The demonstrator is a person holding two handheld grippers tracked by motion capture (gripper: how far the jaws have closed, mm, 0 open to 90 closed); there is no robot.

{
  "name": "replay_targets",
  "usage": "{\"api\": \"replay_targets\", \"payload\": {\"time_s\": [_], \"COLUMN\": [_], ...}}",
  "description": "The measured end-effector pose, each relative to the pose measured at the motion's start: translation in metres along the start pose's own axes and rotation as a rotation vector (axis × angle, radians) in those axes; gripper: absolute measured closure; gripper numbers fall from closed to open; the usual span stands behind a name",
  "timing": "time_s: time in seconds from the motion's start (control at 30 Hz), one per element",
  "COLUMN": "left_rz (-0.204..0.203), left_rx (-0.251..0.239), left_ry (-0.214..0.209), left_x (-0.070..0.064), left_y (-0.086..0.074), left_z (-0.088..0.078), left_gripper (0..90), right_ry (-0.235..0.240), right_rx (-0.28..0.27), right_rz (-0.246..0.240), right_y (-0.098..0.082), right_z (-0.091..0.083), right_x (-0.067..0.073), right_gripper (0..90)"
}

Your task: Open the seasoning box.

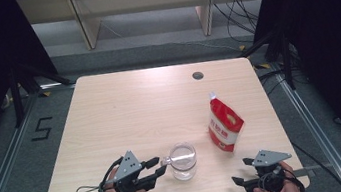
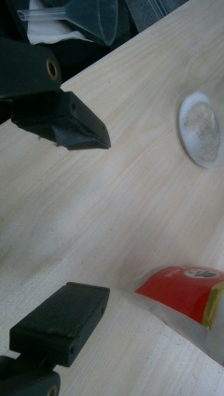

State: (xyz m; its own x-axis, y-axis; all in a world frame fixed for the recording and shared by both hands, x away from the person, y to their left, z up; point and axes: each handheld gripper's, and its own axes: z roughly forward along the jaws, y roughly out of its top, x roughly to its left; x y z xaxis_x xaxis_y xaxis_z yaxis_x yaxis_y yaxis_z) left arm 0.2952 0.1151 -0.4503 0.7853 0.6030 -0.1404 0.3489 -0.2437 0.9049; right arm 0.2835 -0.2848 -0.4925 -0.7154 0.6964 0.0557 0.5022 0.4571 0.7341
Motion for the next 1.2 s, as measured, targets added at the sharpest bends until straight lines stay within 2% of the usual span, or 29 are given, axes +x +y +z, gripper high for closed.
{"api": "replay_targets", "payload": {"time_s": [0.03,0.07,0.1,0.17,0.2,0.23,0.27,0.3,0.33,0.4,0.43,0.47,0.57,0.6,0.67,0.8,0.9,0.97,1.0,1.07,1.1,1.2], "left_rz": [0.022,0.02,0.036,0.039,0.051,0.051,0.092,0.101,0.074,0.067,0.067,0.093,0.09,0.067,0.081,0.079,0.077,0.088,0.085,0.078,0.061,0.065], "left_rx": [0.003,-0.012,-0.005,-0.01,-0.007,-0.007,-0.009,-0.009,-0.007,-0.011,-0.011,-0.006,-0.001,-0.014,-0.009,-0.002,-0.003,0.001,0.009,0.003,0.002,-0.001], "left_ry": [0.008,0.007,0.019,0.025,0.024,0.024,0.027,0.021,0.025,0.015,0.015,0.019,0.031,0.022,0.026,0.023,0.015,0.013,0.025,0.019,0.02,0.022], "left_x": [0.0,-0.001,-0.002,-0.003,-0.004,-0.004,-0.002,-0.001,-0.003,-0.002,-0.002,0.0,0.001,0.001,0.003,0.003,0.003,0.004,0.003,0.004,0.003,0.003], "left_y": [0.001,0.003,0.005,0.008,0.009,0.009,0.011,0.013,0.013,0.014,0.014,0.015,0.015,0.014,0.015,0.015,0.014,0.014,0.014,0.012,0.011,0.011], "left_z": [-0.001,0.0,-0.001,0.0,0.001,0.001,0.002,0.003,0.005,0.008,0.008,0.009,0.01,0.011,0.011,0.015,0.017,0.017,0.017,0.019,0.019,0.019], "left_gripper": [69.3,71.8,74.3,79.0,81.3,84.1,86.5,87.7,88.6,89.1,89.2,89.2,89.3,89.3,89.2,89.2,89.2,89.2,89.2,89.2,89.2,89.2], "right_ry": [0.0,0.001,-0.005,-0.002,0.004,0.004,0.007,0.011,-0.005,0.007,-0.005,-0.002,0.002,-0.007,-0.012,0.006,0.02,0.023,0.021,0.016,0.016,0.009], "right_rx": [0.001,-0.004,-0.006,-0.003,0.002,0.002,0.002,-0.005,-0.006,-0.001,-0.007,-0.007,-0.001,-0.006,-0.009,-0.027,-0.032,-0.036,-0.048,-0.056,-0.057,-0.061], "right_rz": [0.002,0.004,-0.002,-0.004,0.02,0.02,0.01,0.012,-0.008,-0.004,0.0,0.003,0.029,0.003,-0.006,-0.003,-0.028,-0.024,-0.039,-0.045,-0.046,-0.041], "right_y": [0.0,0.0,0.0,0.0,0.0,0.0,0.001,0.001,0.001,0.0,0.0,0.0,0.0,0.0,0.0,0.001,0.003,0.004,0.005,0.005,0.005,0.006], "right_z": [0.0,0.0,0.0,0.0,0.0,0.0,0.0,0.001,0.001,0.0,0.0,-0.001,-0.002,-0.002,-0.002,-0.003,-0.003,-0.003,-0.003,-0.003,-0.003,-0.003], "right_x": [0.0,0.001,0.001,0.001,0.003,0.003,0.003,0.003,0.002,0.001,0.002,0.003,0.005,0.004,0.004,0.005,0.008,0.01,0.01,0.01,0.01,0.011], "right_gripper": [24.2,24.2,24.2,24.2,24.2,24.2,24.2,24.2,24.2,24.2,24.2,24.2,24.2,24.4,24.4,25.6,29.0,29.0,28.8,28.4,28.4,28.4]}}
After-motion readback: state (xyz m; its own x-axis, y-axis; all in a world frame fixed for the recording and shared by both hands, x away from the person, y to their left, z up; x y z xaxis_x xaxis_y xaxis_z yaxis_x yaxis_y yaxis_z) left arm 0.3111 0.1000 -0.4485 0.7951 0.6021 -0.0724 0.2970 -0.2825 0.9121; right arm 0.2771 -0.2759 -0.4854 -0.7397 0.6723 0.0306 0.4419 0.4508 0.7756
